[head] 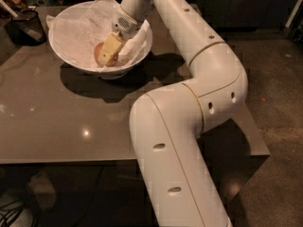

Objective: Pick apple from white bowl

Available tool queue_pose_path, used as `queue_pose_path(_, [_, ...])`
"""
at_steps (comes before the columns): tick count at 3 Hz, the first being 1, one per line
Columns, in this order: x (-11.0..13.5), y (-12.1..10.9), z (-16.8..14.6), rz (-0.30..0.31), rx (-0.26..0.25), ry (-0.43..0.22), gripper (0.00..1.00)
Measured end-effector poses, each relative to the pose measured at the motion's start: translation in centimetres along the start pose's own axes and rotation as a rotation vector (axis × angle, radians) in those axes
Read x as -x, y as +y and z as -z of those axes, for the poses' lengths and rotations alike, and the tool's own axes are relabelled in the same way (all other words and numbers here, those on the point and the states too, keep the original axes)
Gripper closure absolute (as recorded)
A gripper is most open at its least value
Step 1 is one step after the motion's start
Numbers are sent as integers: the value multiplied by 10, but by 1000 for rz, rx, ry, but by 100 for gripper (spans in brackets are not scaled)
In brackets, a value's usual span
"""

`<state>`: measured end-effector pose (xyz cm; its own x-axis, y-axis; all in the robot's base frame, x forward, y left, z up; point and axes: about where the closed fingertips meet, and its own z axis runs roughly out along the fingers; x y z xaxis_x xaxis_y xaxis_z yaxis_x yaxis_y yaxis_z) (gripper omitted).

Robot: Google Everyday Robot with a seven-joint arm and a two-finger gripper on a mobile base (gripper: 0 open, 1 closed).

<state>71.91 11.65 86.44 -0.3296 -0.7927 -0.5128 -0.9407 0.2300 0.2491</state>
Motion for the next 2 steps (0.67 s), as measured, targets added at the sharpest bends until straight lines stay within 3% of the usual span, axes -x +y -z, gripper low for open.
queue_pose_path(2, [11,14,37,50,-50,-48,100])
